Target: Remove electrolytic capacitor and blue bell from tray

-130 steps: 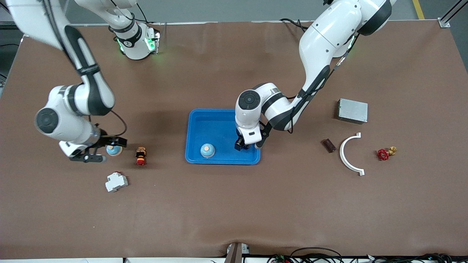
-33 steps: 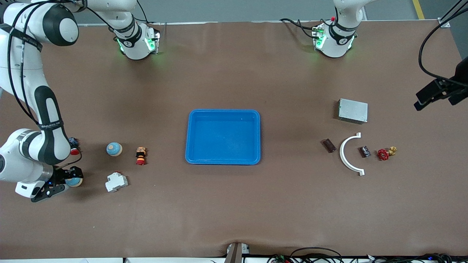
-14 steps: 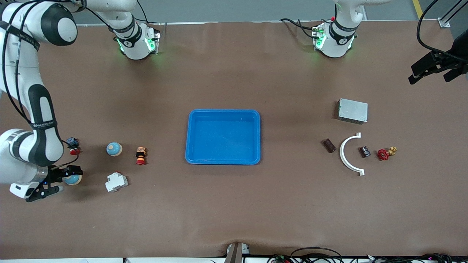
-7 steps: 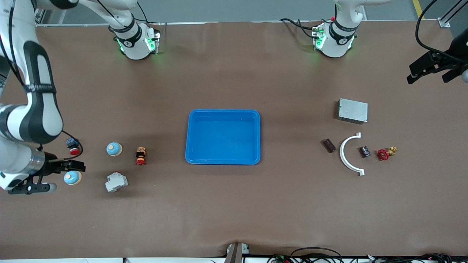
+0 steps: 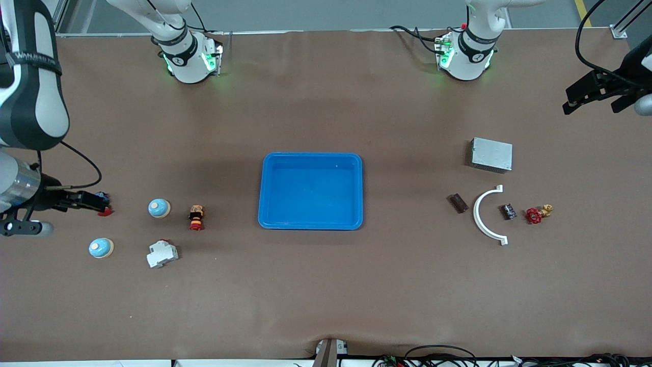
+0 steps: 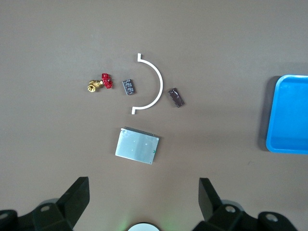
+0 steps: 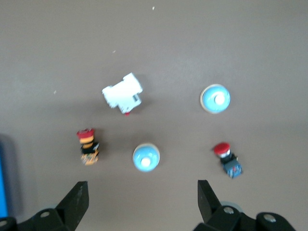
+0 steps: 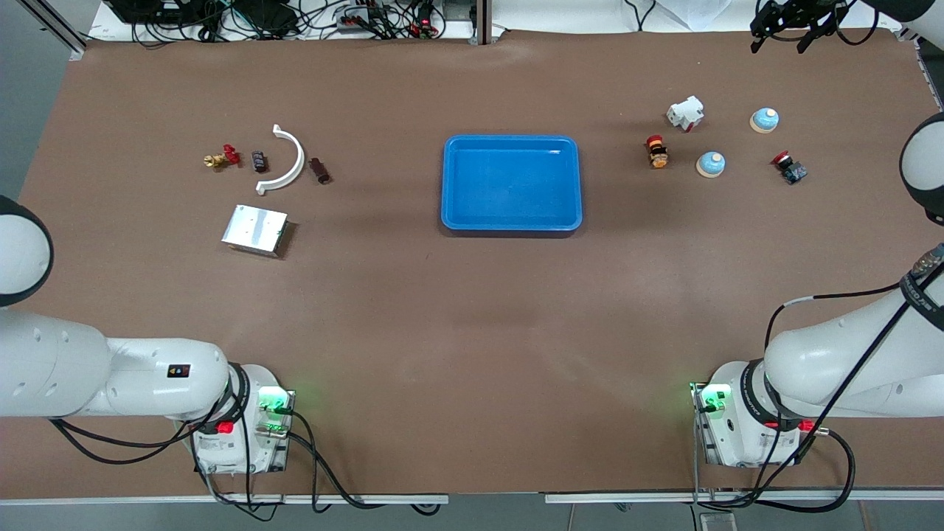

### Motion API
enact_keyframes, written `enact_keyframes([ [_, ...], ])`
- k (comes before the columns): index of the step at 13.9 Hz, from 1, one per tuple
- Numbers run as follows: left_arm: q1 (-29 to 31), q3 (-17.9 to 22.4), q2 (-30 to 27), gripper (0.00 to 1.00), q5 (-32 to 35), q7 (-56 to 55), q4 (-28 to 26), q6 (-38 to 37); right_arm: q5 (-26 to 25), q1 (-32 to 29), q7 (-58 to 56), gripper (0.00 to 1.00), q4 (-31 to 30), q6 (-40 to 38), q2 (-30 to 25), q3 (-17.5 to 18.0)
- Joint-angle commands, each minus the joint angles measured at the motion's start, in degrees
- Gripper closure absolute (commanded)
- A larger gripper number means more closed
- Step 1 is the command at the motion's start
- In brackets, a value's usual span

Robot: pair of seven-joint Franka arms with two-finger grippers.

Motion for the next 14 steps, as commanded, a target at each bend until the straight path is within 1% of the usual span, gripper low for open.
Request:
enact_keyframes([
  [1, -0.5, 0.1, -3.2, 0.00, 1.2, 1.2, -2.9, -0.2, 0.5, 0.7, 2.0, 0.00, -2.2, -2.9, -5.4, 0.1],
  [2, -0.4, -0.5, -3.2, 0.00, 1.2, 1.2, -3.2, 0.1, 0.5, 0.8, 2.2, 0.00, -2.2, -3.5, -6.5, 0.3],
  [5, -0.2, -0.7, -4.0, 0.00, 1.3, 1.2, -4.6, 1.1, 0.5, 1.6, 7.9, 0.00, -2.0, -5.3, -9.6, 0.4],
  [7, -0.2, -1.7, -5.1, 0.00, 1.3, 1.2, -6.7, 3.3, 0.4, 1.5, 4.9, 0.00, -1.3, -6.0, -11.0, 0.1],
  [9, -0.3, -2.2, -5.1, 0.00, 1.3, 0.7, -6.7, 3.3, 0.4, 1.0, 2.8, 0.00, -1.1, -6.9, -11.8, -0.3],
  [13, -0.2, -2.7, -5.1, 0.00, 1.2, 0.3, -6.6, 2.8, 0.8, 1.5, 2.8, 0.00, -1.3, -10.6, -13.5, 0.4],
  [14, -0.2, -2.7, -5.1, 0.00, 1.2, 0.3, -6.4, 2.8, 1.9, 1.8, 2.6, 0.00, -1.3, -10.7, -13.5, 0.4],
])
